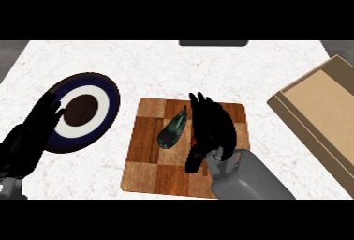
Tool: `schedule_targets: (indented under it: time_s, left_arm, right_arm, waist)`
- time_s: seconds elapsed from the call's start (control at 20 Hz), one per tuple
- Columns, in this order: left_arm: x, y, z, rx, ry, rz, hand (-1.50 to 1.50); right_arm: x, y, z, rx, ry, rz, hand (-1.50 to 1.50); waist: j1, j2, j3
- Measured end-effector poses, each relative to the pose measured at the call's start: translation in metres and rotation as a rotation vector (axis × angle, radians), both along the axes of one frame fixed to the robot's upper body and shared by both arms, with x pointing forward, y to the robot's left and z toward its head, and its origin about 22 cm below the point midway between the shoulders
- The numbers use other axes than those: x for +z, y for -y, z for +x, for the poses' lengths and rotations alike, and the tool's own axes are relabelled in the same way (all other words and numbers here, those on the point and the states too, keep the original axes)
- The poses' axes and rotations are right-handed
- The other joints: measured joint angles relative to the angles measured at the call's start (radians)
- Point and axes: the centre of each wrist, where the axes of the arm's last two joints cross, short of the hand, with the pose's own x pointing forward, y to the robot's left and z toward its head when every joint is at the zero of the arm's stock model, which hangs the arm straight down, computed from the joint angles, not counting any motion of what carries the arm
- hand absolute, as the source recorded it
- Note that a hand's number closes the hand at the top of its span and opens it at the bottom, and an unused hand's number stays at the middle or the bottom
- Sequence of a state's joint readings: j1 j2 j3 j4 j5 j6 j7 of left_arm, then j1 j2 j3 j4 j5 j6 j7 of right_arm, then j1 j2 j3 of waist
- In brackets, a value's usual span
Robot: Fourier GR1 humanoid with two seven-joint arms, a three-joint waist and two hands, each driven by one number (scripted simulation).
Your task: Pick the bell pepper from the cutting board and place it in the cardboard box
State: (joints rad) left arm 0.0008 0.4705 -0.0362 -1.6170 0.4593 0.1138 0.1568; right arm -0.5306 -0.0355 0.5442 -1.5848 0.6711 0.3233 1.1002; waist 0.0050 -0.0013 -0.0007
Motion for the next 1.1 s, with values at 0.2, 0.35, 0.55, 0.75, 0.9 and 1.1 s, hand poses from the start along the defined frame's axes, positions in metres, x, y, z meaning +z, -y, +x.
schedule_targets:
  time_s: [0.2, 0.35, 0.55, 0.75, 0.9, 1.1]
  left_arm:
    - [-0.002, -0.004, 0.004, 0.007, 0.001, 0.000, 0.00]
    - [0.001, 0.000, 0.007, 0.008, 0.000, 0.000, 0.00]
    - [0.002, -0.005, 0.009, 0.005, 0.002, 0.002, 0.00]
    - [0.000, 0.001, 0.009, 0.006, 0.000, 0.003, 0.00]
    - [0.001, 0.004, 0.008, 0.005, 0.006, 0.007, 0.00]
    - [0.005, 0.005, 0.005, -0.004, 0.006, 0.005, 0.00]
  right_arm:
    - [-0.005, 0.001, 0.000, -0.001, -0.024, -0.017, -1.50]
    - [-0.010, 0.000, 0.000, -0.009, -0.041, -0.032, -1.50]
    - [-0.019, 0.001, 0.008, -0.026, -0.063, -0.061, -1.50]
    - [-0.024, -0.002, 0.009, -0.026, -0.077, -0.080, -1.50]
    - [-0.035, -0.003, 0.012, -0.032, -0.097, -0.104, -1.50]
    - [-0.034, -0.004, 0.017, -0.034, -0.112, -0.098, -1.50]
  waist:
    - [-0.005, 0.000, 0.000]
    - [-0.004, 0.000, 0.000]
    - [-0.002, 0.000, 0.000]
    - [-0.001, 0.000, 0.000]
    - [0.001, 0.001, 0.000]
    - [0.002, 0.000, 0.000]
